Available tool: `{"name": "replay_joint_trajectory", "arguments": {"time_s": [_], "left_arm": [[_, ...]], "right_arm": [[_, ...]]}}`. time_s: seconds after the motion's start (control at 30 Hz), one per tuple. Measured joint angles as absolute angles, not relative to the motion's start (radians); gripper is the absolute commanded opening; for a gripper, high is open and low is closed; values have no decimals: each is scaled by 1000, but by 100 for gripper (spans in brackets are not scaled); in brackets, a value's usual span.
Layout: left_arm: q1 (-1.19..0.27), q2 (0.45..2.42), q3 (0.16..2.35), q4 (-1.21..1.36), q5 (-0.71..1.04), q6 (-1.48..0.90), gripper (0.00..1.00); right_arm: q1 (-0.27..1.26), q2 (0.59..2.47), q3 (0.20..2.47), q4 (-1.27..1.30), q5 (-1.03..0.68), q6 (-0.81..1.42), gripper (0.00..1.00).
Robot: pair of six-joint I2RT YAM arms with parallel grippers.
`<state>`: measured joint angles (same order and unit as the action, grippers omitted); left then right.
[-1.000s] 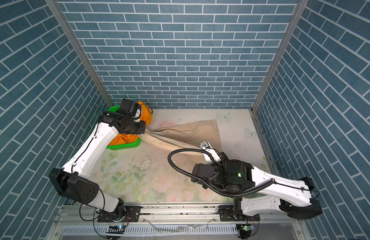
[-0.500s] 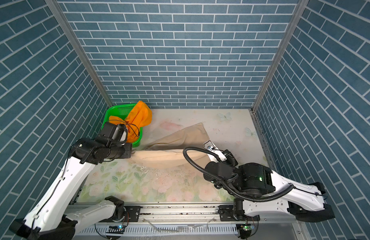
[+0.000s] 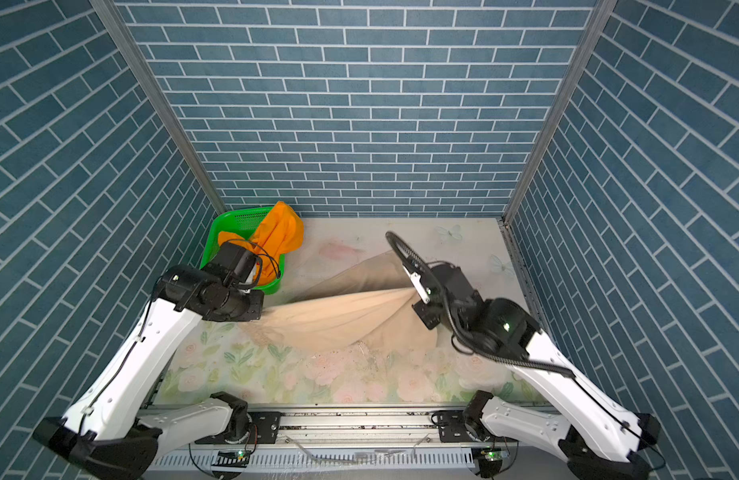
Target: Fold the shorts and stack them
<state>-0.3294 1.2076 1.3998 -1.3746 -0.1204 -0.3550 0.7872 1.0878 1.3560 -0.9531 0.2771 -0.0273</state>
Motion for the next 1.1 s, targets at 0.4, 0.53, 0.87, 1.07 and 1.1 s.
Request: {"name": "replay_joint_trajectory", "arguments": {"time_s": [0.4, 0.53, 0.87, 1.07, 1.1], "left_arm": [[-177, 1525, 1449, -1260, -80, -253, 0], [-174, 1621, 1480, -1202, -65, -244, 0], [-169, 1838, 1625, -1170, -115, -206, 0], [-169, 1877, 1652, -1167, -136, -203, 18], [-169, 1880, 1652, -1166, -140, -200, 36]], "right_arm": [[446, 1673, 1673, -964, -149, -224, 0], [408, 1826, 1804, -978, -173, -273, 0], [392, 2015, 1878, -951, -177, -321, 0], [392, 2130, 1950, -905, -180, -318, 31], [392, 2140, 1955, -896, -185, -304, 43]]}}
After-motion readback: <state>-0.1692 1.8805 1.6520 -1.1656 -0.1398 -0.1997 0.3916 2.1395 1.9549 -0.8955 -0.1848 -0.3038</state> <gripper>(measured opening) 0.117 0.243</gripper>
